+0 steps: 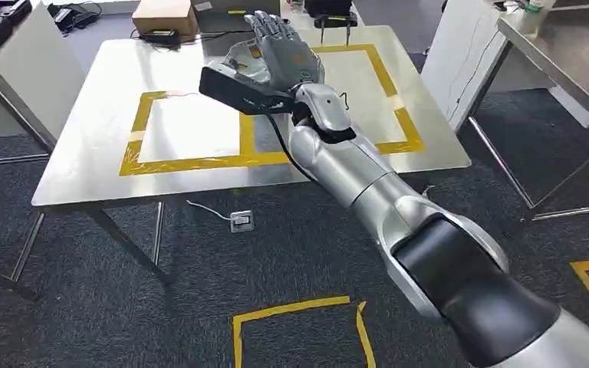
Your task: Take the parts from the cabinet and place them on the table.
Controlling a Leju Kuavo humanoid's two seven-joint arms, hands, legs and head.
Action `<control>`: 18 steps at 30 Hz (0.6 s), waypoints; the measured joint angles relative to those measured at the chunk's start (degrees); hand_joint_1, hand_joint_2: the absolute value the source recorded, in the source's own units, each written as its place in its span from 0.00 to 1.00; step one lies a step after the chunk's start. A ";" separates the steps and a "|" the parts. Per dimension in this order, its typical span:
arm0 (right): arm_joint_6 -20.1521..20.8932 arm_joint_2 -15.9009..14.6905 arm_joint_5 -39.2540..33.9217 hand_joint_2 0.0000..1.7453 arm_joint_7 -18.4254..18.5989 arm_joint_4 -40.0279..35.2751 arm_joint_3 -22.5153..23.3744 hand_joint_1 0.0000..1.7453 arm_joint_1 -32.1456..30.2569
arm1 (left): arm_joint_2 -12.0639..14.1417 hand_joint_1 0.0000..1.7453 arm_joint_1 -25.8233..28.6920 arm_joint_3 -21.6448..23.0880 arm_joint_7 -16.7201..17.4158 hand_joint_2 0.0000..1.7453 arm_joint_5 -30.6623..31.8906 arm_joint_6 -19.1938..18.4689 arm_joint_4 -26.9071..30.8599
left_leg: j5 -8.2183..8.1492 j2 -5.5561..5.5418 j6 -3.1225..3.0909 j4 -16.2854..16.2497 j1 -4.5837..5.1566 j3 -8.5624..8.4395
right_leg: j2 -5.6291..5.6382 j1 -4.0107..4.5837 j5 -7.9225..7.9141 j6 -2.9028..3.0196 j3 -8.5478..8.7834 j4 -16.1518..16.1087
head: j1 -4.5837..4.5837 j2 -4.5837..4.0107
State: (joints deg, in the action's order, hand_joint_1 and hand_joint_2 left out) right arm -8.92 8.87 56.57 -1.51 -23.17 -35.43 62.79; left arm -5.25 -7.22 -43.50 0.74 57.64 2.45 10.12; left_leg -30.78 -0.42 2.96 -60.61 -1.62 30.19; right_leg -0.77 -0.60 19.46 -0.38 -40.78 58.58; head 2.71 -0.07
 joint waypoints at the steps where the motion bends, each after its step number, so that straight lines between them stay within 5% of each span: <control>1: 0.00 0.02 0.00 0.00 -0.06 0.00 0.00 0.00 0.06 | -0.02 0.00 0.07 0.00 -0.02 0.00 0.00 0.00 -0.02 | 0.02 0.05 -0.51 0.39 -0.24 0.60 | 0.06 0.13 -0.56 -0.21 -0.10 0.09 | 0.26 0.00; 3: 0.02 0.00 0.00 0.00 -0.04 0.00 0.00 0.00 -0.11 | -0.02 0.00 0.13 0.00 -0.02 0.00 -0.02 0.00 -0.05 | 0.85 0.01 -1.90 -0.14 0.16 1.25 | 0.10 -0.13 -1.90 -0.92 -0.17 -0.77 | 0.17 0.00; 4: 0.07 -0.13 0.00 0.00 -0.04 0.04 0.00 0.00 -0.22 | -0.04 0.00 0.14 0.00 -0.06 0.00 -0.02 0.00 -0.07 | 1.61 0.33 -2.77 0.02 -0.05 1.86 | 0.21 -0.29 -1.22 -1.18 -0.54 -0.39 | 0.13 0.00; 5: 0.18 -0.20 0.00 0.00 -0.04 0.04 0.00 0.00 -0.23 | 0.02 0.00 0.11 -0.02 -0.04 0.00 -0.02 0.00 -0.05 | 2.38 0.29 -3.18 0.04 -0.03 2.64 | 0.27 -0.34 2.21 -1.41 -1.47 1.42 | 0.33 0.00; 7: 0.22 -0.18 0.00 0.00 -0.06 0.04 0.00 0.00 -0.03 | 0.09 0.00 0.15 -0.04 -0.15 0.00 -0.09 0.07 -0.02 | 4.03 0.31 -3.51 0.08 0.13 4.62 | 0.35 -0.25 10.06 -1.75 -3.79 9.99 | 0.43 0.00; 8: 0.31 -0.18 0.00 0.00 -0.04 0.04 0.02 0.00 -0.06 | 0.09 0.00 0.17 -0.07 -0.24 0.00 -0.09 0.07 -0.02 | 4.76 0.33 -3.62 0.06 0.25 5.60 | 0.35 -0.21 12.46 -1.72 -4.65 14.56 | 0.41 0.00; 9: 0.39 -0.18 0.00 0.00 0.00 0.04 0.02 0.00 -0.18 | 0.11 0.00 0.19 -0.07 -0.28 0.00 -0.09 0.07 -0.02 | 5.49 0.34 -3.66 0.04 0.39 6.55 | 0.36 -0.17 13.20 -1.55 -4.93 18.05 | 0.43 0.00; 10: 0.42 -0.18 0.00 0.00 0.11 0.04 0.02 0.00 -0.29 | 0.09 0.00 0.21 -0.09 -0.33 0.00 -0.09 0.07 -0.02 | 6.27 0.36 -3.68 0.01 0.50 7.52 | 0.38 -0.05 12.00 -1.23 -4.15 19.43 | 0.41 0.00; 12: 0.42 -0.18 0.00 0.00 0.28 0.04 0.02 0.00 -0.24 | 0.09 0.00 0.20 -0.20 -0.33 0.00 -0.09 0.07 -0.02 | 7.73 0.36 -3.63 0.00 0.70 9.22 | 0.54 0.55 8.12 -0.17 0.88 15.41 | 0.45 0.00; 13: 0.42 -0.18 0.00 0.00 0.29 0.04 0.02 0.00 -0.09 | 0.09 0.00 0.17 -0.31 -0.30 0.00 -0.09 0.07 -0.02 | 8.39 0.30 -3.53 0.02 0.81 9.82 | 0.69 1.04 7.77 0.62 5.05 10.69 | 0.43 0.00; 14: 0.42 -0.18 0.00 0.00 0.31 0.02 0.02 0.00 0.26 | -0.02 0.00 0.09 -0.35 -0.28 0.00 -0.07 0.07 -0.02 | 8.99 0.32 -3.49 -0.01 0.62 10.06 | 0.83 1.50 10.12 1.76 9.17 5.26 | 0.46 0.00; 15: 0.42 -0.02 0.00 0.00 0.31 -0.04 0.02 0.00 0.48 | -0.13 0.00 0.07 -0.37 -0.19 0.00 -0.07 0.07 0.00 | 9.48 0.22 -3.00 0.11 1.00 10.40 | 0.64 1.56 12.32 2.16 11.95 0.21 | 0.46 0.00; 16: 0.41 0.00 0.02 0.00 0.33 -0.04 0.09 0.00 0.54 | -0.11 0.00 0.08 -0.39 -0.11 0.00 -0.04 0.09 -0.02 | 10.29 0.40 -2.52 0.78 0.63 10.14 | 0.64 1.83 11.60 1.51 11.28 0.82 | 0.39 0.00; 18: 0.44 0.02 0.11 0.00 0.44 -0.02 0.11 0.00 0.75 | -0.11 0.00 0.02 -0.44 0.29 0.00 0.09 0.13 -0.02 | 11.77 0.44 -1.68 1.73 0.37 10.04 | 0.72 2.16 10.53 2.14 10.92 0.06 | 0.91 0.00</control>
State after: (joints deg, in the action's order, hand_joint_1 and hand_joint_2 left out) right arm -8.48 8.90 56.68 -1.07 -23.19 -35.32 63.54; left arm -5.36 -7.21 -43.93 1.03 57.72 2.58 10.10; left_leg -19.01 0.02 1.27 -58.88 -1.25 40.23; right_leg -0.05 1.56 29.99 1.76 -29.86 58.64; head 3.63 -0.07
